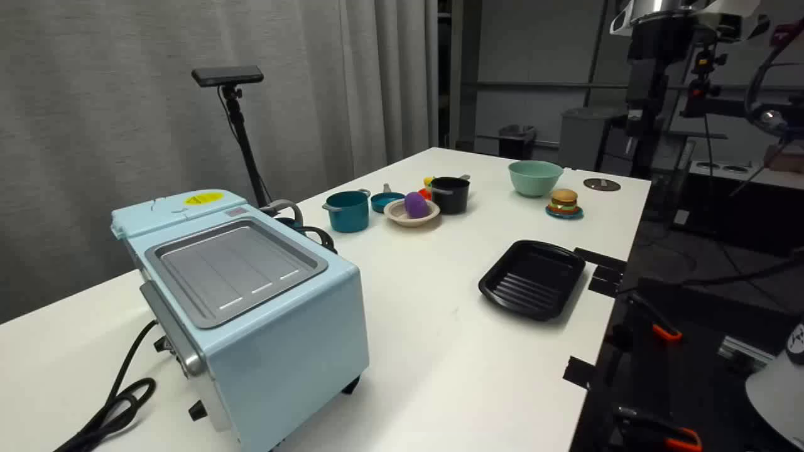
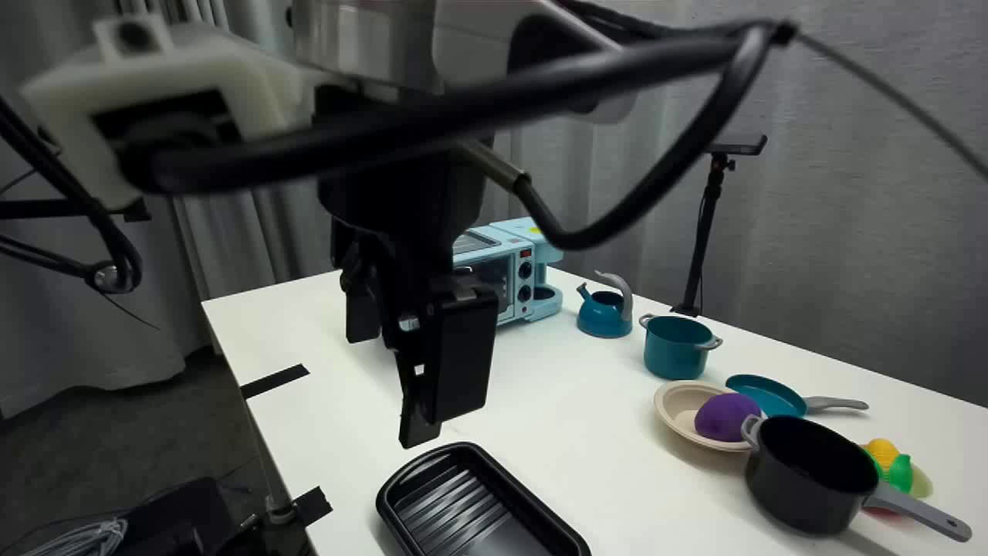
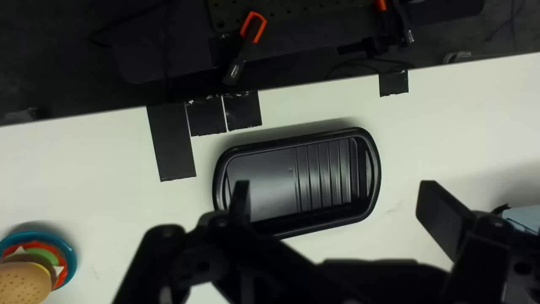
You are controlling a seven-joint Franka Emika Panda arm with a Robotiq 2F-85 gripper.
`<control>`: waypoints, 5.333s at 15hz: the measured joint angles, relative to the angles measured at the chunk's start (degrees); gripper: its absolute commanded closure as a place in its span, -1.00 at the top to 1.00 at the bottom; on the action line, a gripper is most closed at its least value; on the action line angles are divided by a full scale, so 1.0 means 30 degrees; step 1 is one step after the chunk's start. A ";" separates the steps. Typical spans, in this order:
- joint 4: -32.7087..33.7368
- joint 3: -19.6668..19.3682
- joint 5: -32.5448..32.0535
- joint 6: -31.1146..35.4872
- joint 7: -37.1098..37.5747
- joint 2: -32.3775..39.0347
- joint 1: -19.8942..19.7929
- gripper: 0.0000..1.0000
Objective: Pick the purple object on the plate and put it on the table
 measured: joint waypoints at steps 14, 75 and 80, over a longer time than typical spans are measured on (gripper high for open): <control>0.0001 0.0001 0.0000 0.0001 0.0000 0.0013 0.0000 1.00; 2.7383 0.4426 0.2801 0.8814 0.6099 3.1610 0.0434 -0.87; 2.3439 0.4450 0.2081 1.0835 0.5690 2.8582 0.0780 -0.87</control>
